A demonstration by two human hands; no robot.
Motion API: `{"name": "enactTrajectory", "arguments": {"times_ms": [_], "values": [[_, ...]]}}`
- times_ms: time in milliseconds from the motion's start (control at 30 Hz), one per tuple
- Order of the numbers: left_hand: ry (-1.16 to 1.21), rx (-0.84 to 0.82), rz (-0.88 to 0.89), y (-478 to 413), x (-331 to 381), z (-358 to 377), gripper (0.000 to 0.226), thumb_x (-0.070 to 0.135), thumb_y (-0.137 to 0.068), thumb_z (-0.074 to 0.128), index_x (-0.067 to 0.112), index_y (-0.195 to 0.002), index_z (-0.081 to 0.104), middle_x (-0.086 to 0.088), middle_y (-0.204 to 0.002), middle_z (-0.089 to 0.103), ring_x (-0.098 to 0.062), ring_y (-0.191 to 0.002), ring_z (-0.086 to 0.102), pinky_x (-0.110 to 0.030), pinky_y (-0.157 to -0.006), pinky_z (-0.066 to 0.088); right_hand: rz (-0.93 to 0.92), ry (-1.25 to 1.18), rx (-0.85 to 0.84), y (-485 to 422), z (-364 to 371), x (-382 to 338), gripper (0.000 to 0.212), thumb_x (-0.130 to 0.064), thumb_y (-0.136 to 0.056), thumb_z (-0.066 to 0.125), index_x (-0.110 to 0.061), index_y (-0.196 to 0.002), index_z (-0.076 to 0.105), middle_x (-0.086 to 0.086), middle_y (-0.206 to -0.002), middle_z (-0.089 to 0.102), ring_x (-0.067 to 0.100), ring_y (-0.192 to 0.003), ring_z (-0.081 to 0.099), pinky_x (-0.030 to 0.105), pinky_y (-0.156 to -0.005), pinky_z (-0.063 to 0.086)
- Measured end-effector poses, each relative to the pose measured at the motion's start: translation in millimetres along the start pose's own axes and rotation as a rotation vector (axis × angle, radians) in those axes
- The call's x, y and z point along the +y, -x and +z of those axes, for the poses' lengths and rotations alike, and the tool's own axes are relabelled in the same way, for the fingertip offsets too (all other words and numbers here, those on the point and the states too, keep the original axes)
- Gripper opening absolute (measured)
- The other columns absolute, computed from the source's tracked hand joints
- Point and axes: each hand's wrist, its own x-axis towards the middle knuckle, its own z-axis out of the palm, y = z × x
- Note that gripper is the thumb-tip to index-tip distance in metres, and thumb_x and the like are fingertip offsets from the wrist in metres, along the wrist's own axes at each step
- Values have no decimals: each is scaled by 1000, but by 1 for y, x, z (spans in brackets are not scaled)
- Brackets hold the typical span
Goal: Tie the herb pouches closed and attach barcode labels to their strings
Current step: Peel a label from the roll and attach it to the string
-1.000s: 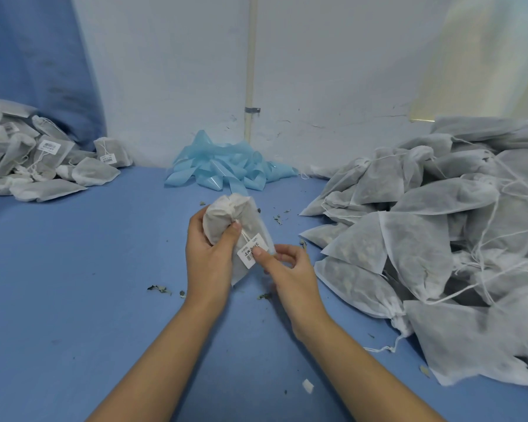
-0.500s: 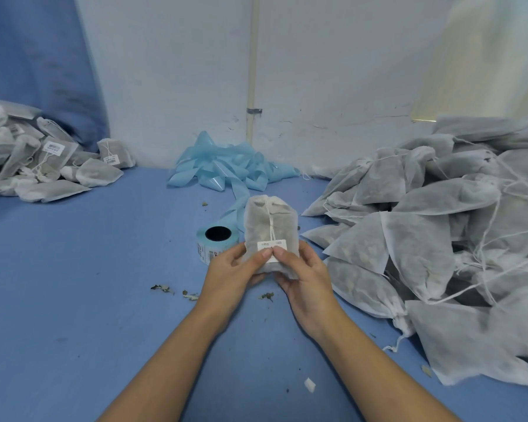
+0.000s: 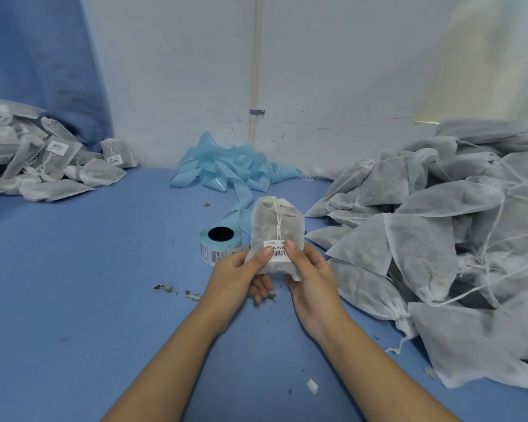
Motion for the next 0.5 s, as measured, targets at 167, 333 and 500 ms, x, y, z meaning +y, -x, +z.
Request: {"name": "enactTrajectory", "arguments": {"times_ms": [167,333,500], "values": [[180,194,10,-3,15,-3,33,44,-74,67,13,-66,61,-2,-48,55,-11,-41,45,-20,-42,37,50,3,8,-4,-2,1,31,-30,-74,71,-9,-97,65,4,-89,70,12,-80,64,25,-77,51],[907,157,183,-17,47,-24,18,17,-76,65,13,-82,48,6,-120,60,-14,-119,57,-36,-85,56,96,5,37,-7,-6,3,14,-19,-82,70,-9,-92,69,0,-81,70,8,-73,63,20,-68,53],[603,55,96,-9,38,-12,26,9,-88,57,5,-114,54,-2,-116,69,-16,-105,67,-27,-76,58,118,-15,31,-9,-7,3,7,-5,-87,64,-6,-90,69,2,-77,69,9,-69,63,18,-64,53]]}}
